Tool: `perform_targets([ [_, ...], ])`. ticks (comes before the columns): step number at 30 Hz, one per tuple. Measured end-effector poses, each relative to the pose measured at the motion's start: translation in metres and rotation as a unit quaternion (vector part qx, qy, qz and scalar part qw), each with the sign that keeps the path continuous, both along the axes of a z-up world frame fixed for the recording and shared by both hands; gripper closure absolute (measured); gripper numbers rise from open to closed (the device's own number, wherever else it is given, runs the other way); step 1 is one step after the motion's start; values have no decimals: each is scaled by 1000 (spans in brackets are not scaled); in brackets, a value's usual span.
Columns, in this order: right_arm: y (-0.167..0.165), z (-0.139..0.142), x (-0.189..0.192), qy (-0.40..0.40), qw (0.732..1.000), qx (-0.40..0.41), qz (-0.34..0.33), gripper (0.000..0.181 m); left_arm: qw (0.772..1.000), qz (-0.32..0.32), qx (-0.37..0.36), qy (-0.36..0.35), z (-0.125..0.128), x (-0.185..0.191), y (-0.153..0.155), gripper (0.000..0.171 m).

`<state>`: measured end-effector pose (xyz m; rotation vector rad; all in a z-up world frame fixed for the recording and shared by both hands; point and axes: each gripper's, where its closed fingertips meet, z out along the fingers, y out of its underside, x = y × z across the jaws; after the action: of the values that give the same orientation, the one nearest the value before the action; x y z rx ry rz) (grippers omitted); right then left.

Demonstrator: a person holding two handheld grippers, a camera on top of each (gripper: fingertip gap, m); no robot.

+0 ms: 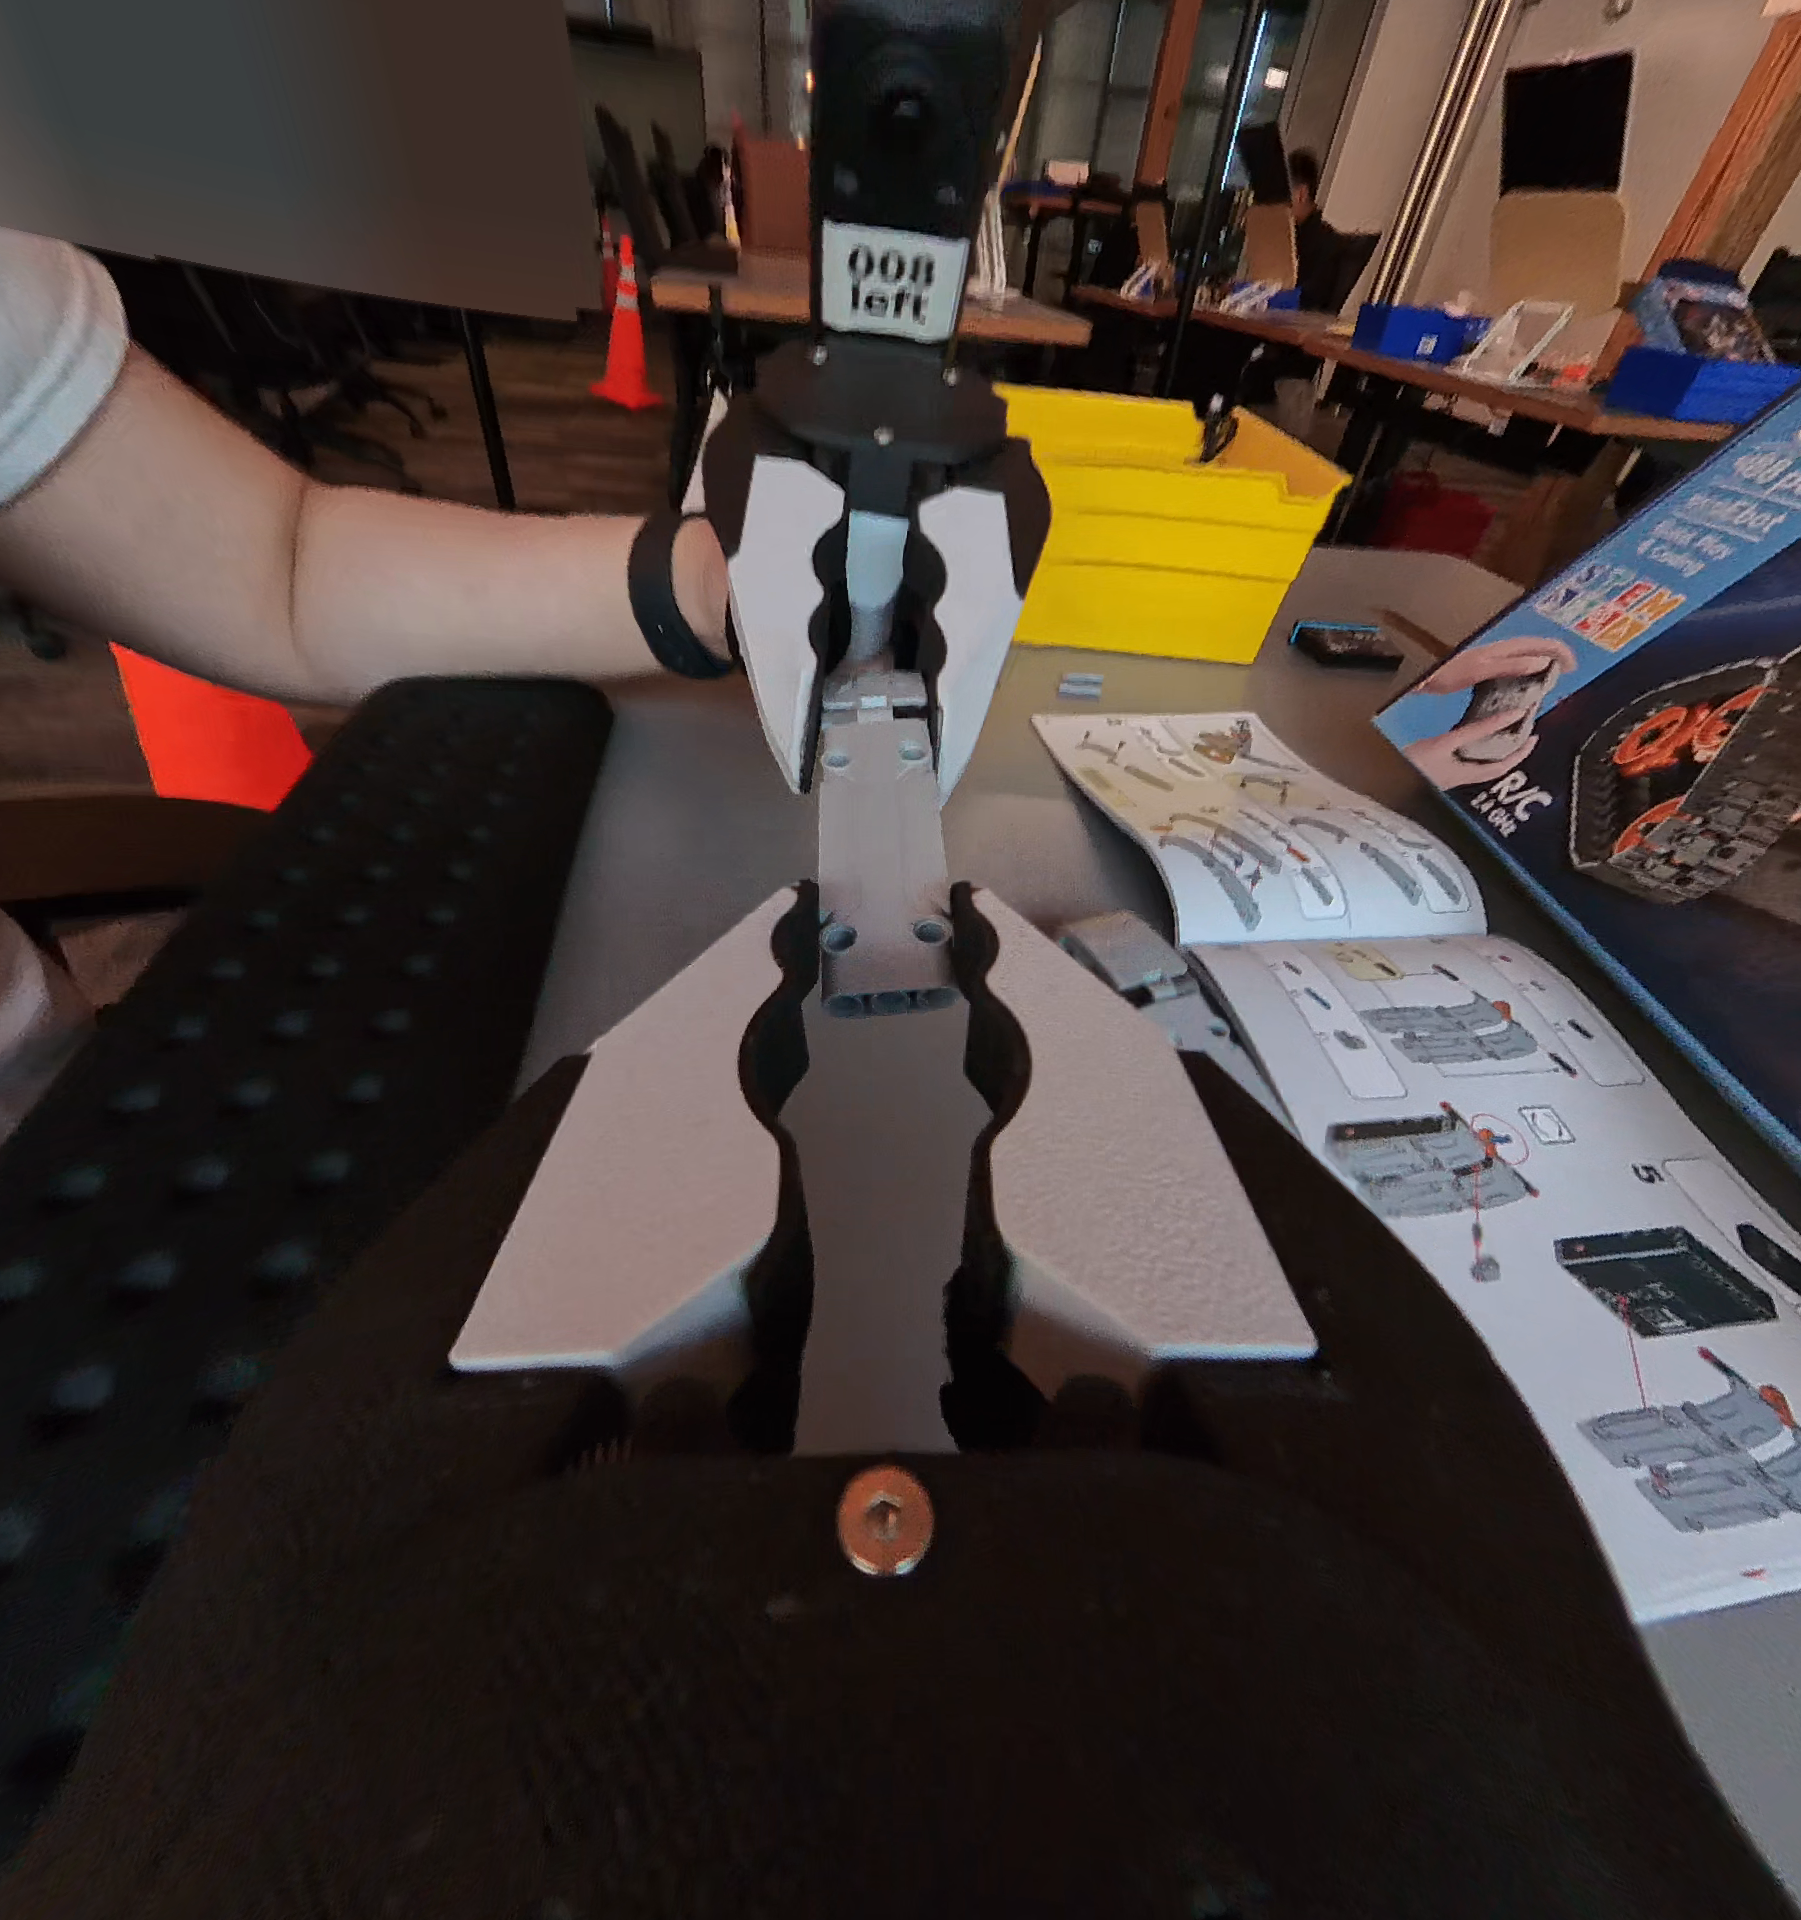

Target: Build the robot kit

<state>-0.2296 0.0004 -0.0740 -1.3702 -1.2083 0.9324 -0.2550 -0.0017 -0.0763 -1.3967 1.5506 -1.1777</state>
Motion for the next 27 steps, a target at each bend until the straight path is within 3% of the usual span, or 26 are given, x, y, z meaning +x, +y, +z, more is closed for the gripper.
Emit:
perform_targets([
  [6,4,-34,-7,-84,995,-42,25,156,998,37,-28,31,-28,-6,0,146],
  [15,36,-32,21,-83,993,-32,75,157,991,110,-50,49,-40,-12,26,137],
  [21,28,-50,20,-144,982,-15,122,156,988,127,-50,71,-47,-16,27,146],
  [27,28,-56,21,-166,979,3,119,157,986,134,-51,87,-53,-20,24,146],
])
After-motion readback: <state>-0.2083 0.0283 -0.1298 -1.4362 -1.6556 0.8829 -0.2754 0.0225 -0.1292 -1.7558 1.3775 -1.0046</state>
